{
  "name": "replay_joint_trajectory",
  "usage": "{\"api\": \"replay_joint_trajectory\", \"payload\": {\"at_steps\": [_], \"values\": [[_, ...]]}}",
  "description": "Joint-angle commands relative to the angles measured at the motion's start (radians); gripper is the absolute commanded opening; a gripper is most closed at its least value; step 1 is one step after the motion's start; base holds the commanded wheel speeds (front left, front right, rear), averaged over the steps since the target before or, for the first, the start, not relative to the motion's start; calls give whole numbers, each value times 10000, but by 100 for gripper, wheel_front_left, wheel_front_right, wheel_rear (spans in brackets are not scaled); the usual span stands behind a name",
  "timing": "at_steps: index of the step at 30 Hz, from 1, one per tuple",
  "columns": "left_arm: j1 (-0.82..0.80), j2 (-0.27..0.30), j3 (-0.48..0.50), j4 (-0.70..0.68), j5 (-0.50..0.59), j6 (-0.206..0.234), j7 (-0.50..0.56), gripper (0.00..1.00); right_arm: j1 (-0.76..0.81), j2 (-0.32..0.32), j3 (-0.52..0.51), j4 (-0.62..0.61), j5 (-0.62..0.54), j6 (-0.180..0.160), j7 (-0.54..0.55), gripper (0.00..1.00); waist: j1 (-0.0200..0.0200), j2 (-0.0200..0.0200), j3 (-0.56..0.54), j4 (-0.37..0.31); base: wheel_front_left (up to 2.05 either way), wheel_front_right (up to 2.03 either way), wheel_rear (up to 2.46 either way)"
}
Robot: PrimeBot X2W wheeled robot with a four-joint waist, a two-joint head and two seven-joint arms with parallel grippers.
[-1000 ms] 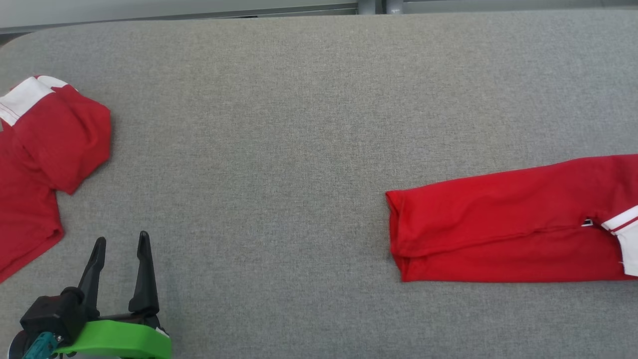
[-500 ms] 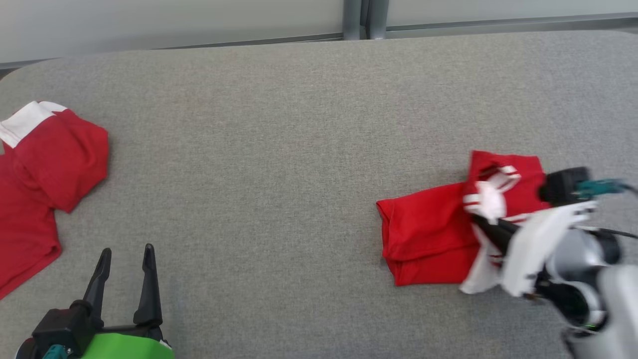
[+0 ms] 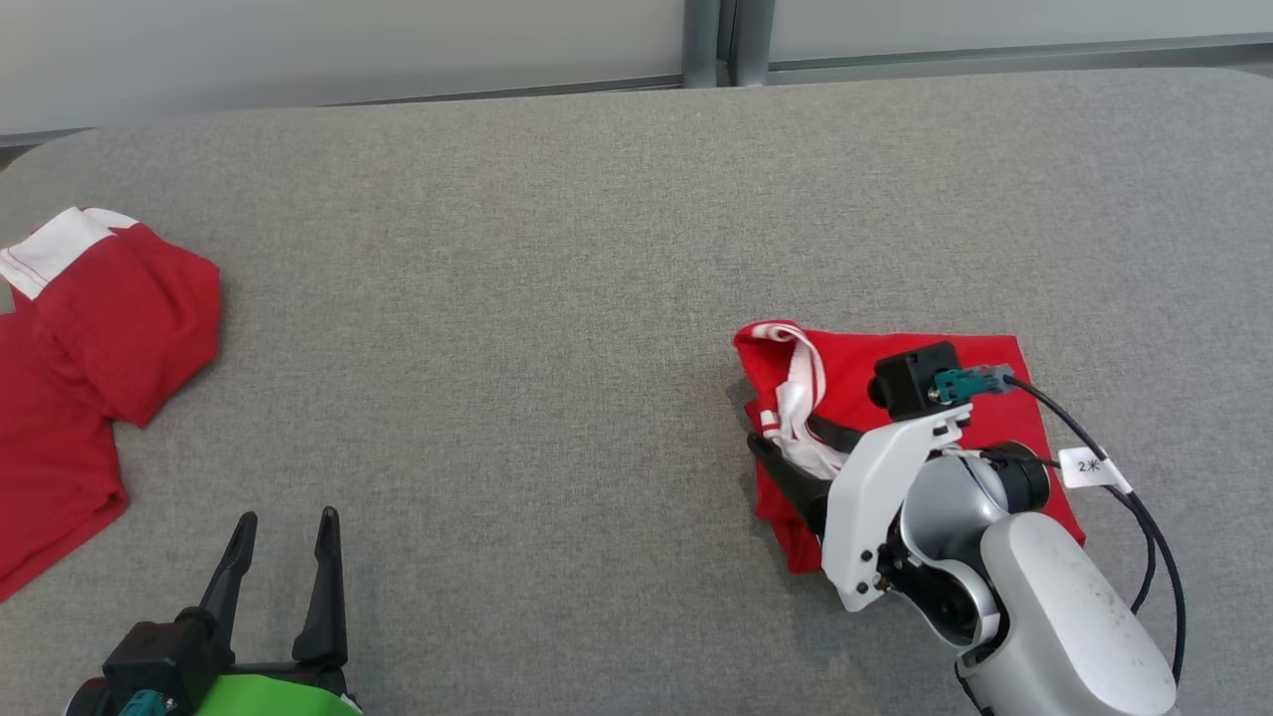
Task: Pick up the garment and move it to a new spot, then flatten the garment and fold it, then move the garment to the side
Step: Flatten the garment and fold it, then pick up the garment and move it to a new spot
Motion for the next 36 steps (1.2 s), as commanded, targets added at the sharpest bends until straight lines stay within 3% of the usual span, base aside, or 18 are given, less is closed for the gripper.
{"api": "replay_joint_trajectory", "payload": {"at_steps": [1,4,7,12,17,28,30,34,36], "values": [[-142,-14,40,19,54,-63,-28,100,-114,-7,-45,-126,108,4,-93,100,0,26,-6,5,0,0,0],[-111,-110,140,-15,128,-102,-28,100,25,-76,-19,-860,512,4,-133,100,0,26,-54,-21,0,0,0],[97,-192,212,35,162,-157,-28,100,329,-568,-292,-1915,1021,0,92,100,0,26,-157,-91,0,0,0],[221,-235,364,-28,231,-200,-28,100,920,-1747,-2115,-2678,1067,4,597,100,0,26,-140,-182,0,0,0],[-29,-205,332,-23,307,-303,-28,100,1272,-2371,-3353,-1735,592,4,678,100,0,26,179,-232,0,0,0],[-357,-135,282,162,379,-326,-28,100,-32,-1461,-2889,1367,893,5,303,100,0,26,452,-368,0,0,0],[-365,-127,268,98,413,-287,-28,100,-340,-1247,-2429,1941,1393,5,231,0,0,26,445,-558,0,0,0],[-417,-89,249,-85,431,-251,-6,100,-500,-1374,-1886,2013,1895,5,146,0,0,26,552,-866,0,0,0],[-520,-32,266,-200,437,-247,11,100,-574,-1763,-1614,1900,2131,4,23,0,0,26,685,-1104,0,0,0]]}}
